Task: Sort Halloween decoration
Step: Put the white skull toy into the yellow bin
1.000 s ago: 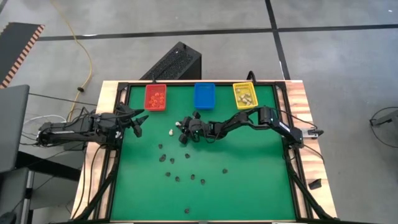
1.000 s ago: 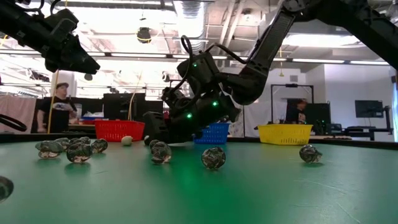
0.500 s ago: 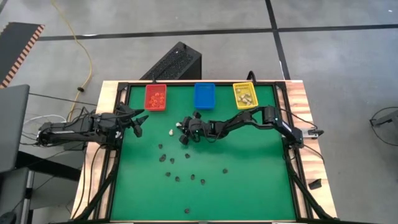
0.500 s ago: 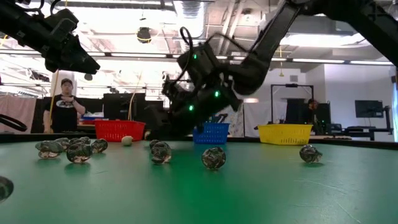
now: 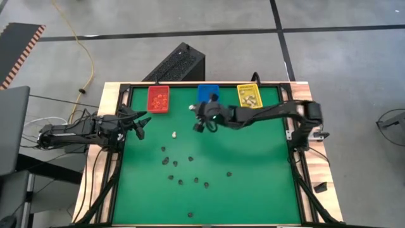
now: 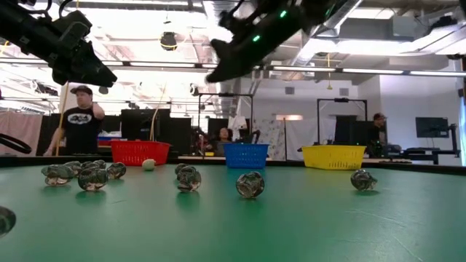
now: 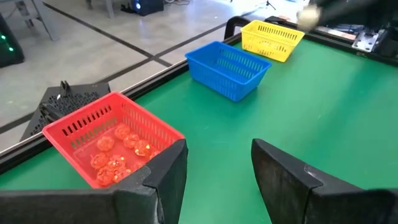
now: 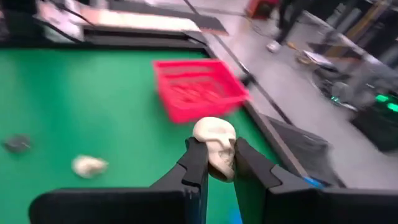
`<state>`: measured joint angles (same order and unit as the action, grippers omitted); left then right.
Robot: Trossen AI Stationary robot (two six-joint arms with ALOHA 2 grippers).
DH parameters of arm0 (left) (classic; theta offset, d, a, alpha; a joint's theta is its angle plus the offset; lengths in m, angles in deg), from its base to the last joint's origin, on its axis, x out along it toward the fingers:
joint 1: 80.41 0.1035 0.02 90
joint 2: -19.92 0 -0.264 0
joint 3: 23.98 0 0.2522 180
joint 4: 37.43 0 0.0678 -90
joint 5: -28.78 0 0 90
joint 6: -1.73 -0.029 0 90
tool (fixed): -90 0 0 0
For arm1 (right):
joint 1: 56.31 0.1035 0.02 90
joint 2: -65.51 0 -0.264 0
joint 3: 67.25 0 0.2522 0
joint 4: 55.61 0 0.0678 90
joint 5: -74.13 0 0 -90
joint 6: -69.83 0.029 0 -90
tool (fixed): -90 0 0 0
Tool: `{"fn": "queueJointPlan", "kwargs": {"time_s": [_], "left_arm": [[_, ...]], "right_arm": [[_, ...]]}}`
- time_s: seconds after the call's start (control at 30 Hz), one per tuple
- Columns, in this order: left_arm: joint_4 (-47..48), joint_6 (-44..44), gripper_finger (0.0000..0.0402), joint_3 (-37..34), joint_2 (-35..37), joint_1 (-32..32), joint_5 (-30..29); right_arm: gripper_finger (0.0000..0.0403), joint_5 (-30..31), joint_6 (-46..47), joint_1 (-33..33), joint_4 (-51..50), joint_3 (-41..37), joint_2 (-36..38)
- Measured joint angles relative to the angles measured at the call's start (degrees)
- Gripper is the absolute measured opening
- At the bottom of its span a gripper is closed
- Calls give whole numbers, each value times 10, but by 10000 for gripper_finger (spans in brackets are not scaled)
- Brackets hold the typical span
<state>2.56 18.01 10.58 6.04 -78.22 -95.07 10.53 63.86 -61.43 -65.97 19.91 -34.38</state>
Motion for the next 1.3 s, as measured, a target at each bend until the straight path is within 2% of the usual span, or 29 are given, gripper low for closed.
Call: {"fn": "queueJointPlan", "kwargs": {"time_s": [0.23,0.3,0.53,0.7,0.9,1.17,1.3], "left_arm": [[0,1,169,0,0,0,0],[0,1,169,0,0,0,3],[0,1,169,0,0,0,4],[0,1,169,0,0,0,4],[0,-1,169,0,0,0,2],[0,-1,169,0,0,0,2],[0,-1,169,0,0,0,2]], "right_arm": [[80,51,3,-14,-232,0,118],[80,65,11,-19,-261,-17,150],[80,99,62,-45,-263,-166,312],[80,108,106,-85,-196,-281,391],[80,113,140,-147,-106,-370,404],[80,111,189,-238,-106,-423,376],[86,66,191,-263,-100,-428,356]]}}
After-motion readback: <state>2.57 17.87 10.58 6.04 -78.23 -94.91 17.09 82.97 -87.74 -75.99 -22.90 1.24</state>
